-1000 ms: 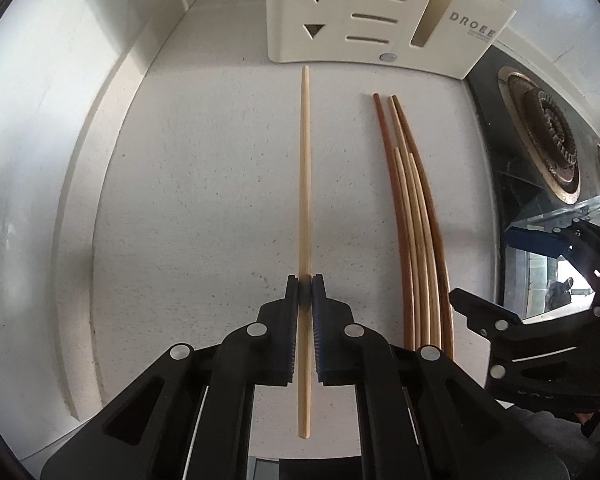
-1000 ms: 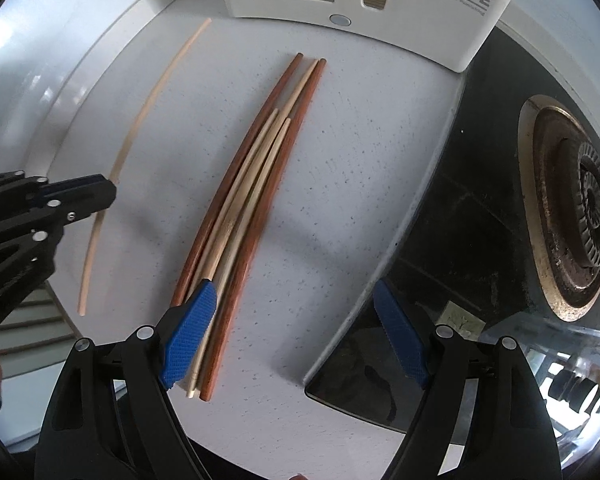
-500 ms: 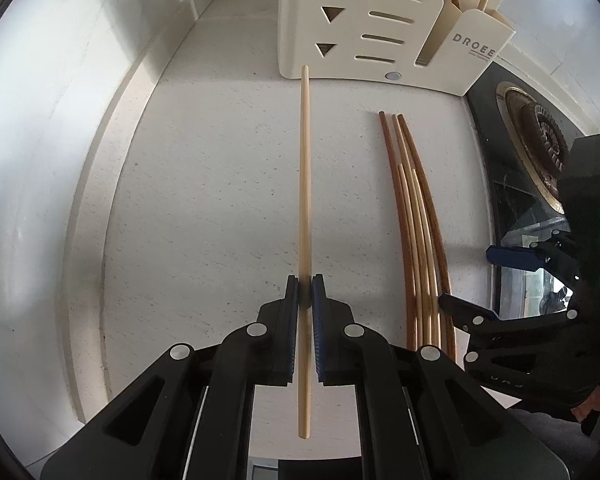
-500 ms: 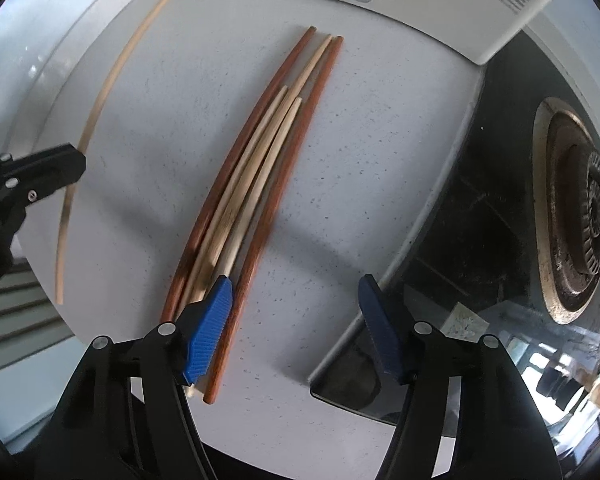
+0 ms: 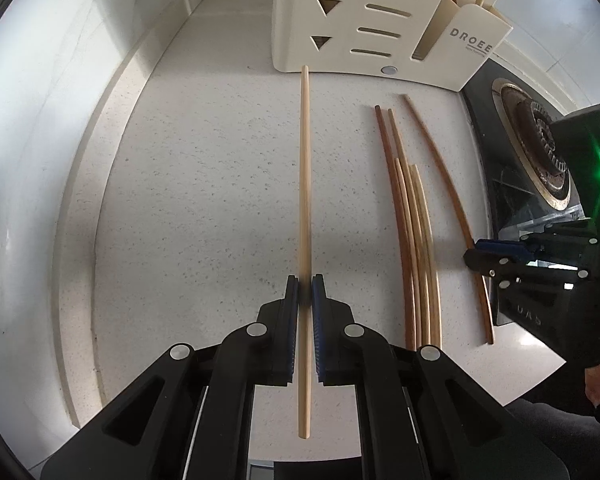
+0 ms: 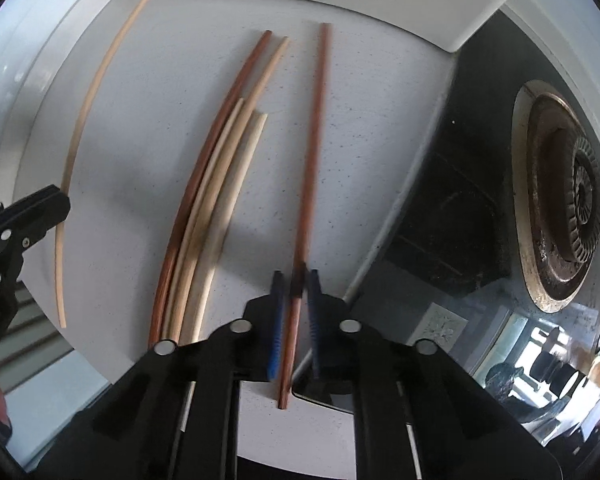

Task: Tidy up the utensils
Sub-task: 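Grasp a dark reddish chopstick with the right tool while the left tool holds its own, then lift both held chopsticks upright and carry them toward the white holder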

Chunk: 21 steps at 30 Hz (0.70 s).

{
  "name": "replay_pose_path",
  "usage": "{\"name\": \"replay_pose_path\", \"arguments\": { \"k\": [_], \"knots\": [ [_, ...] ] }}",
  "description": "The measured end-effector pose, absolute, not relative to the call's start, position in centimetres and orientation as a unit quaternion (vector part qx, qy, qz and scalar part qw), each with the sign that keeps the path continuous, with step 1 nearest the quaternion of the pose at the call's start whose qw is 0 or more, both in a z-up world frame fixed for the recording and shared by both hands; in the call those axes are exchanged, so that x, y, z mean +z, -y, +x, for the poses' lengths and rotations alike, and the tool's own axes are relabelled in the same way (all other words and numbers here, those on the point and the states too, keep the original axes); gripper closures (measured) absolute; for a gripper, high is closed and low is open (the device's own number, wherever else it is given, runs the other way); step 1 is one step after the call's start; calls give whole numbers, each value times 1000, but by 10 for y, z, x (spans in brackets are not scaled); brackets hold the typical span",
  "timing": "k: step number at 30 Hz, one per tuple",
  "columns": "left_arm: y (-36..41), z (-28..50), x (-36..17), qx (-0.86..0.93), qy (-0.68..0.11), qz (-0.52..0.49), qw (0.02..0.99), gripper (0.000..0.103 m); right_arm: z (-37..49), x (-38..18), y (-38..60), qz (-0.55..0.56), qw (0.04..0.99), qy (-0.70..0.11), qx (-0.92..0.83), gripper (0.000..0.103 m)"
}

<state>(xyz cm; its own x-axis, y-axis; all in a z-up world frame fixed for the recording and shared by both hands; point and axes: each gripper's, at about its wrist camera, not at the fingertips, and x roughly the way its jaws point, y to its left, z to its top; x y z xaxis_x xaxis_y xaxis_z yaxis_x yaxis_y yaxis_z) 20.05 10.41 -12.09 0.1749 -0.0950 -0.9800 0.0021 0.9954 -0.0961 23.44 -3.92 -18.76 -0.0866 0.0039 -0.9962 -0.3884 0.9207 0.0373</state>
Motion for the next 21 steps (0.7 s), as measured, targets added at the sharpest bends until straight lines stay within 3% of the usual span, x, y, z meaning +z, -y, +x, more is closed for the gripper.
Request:
{"name": "replay_pose_path", "arguments": {
  "k": [21],
  "knots": [
    [-102,196,-109,-23,-634,-46,772,97,253,-156,111,-35,671,-712,204,96]
  ]
}}
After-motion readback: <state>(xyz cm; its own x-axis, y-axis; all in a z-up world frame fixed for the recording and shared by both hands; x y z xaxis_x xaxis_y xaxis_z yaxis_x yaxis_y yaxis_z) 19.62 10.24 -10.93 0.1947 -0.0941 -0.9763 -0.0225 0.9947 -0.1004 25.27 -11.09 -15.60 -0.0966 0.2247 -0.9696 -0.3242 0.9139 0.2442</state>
